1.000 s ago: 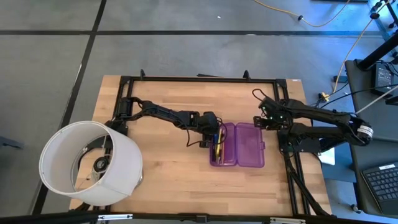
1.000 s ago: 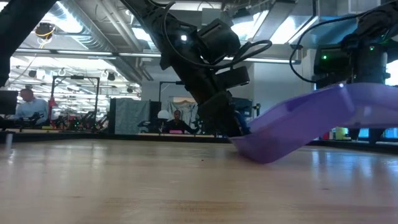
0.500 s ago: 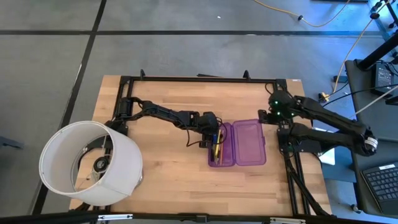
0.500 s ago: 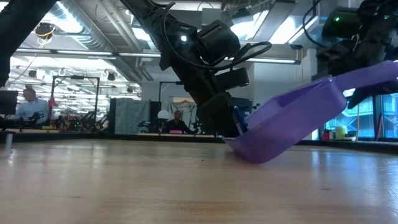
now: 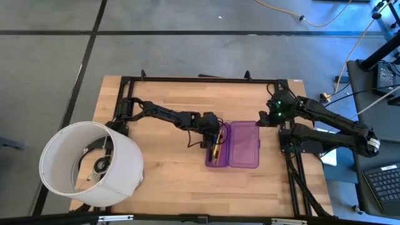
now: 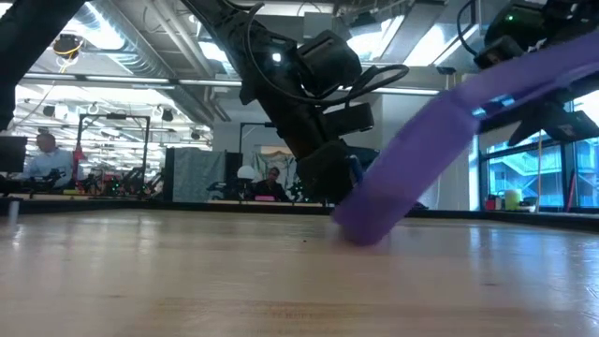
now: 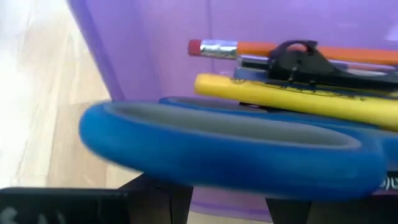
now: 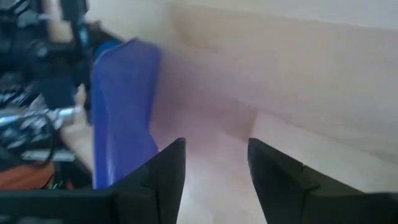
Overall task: Pick & place school supplies into a supply box
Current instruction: Close the supply box
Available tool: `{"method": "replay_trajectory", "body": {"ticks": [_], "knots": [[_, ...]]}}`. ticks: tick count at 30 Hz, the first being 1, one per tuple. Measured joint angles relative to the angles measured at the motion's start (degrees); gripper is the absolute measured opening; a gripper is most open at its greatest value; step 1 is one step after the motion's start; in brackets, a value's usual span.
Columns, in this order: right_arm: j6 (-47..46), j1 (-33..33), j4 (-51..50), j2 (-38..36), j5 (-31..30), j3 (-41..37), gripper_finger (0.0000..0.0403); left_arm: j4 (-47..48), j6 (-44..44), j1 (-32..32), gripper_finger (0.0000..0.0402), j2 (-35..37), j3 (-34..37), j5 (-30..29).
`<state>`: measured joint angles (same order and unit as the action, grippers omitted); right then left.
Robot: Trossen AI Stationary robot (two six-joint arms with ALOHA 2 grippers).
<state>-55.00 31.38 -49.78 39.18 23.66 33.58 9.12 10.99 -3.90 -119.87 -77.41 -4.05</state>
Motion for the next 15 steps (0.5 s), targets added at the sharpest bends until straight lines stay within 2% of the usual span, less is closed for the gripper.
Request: {"method": "replay_trajectory", "body": {"ticks": [9,15], "knots": [[-0.1,-0.9,0.8,-2.2,4.7,0.0,0.0176,0.9,-0.8,0.0,0.0157,0.0,-0.1,-1.1],[-1.8,-1.0,1.9,-5.8,3.3,0.0,0.0176,0.9,-1.3,0.0,0.0157,0.0,-0.1,-1.1]]}}
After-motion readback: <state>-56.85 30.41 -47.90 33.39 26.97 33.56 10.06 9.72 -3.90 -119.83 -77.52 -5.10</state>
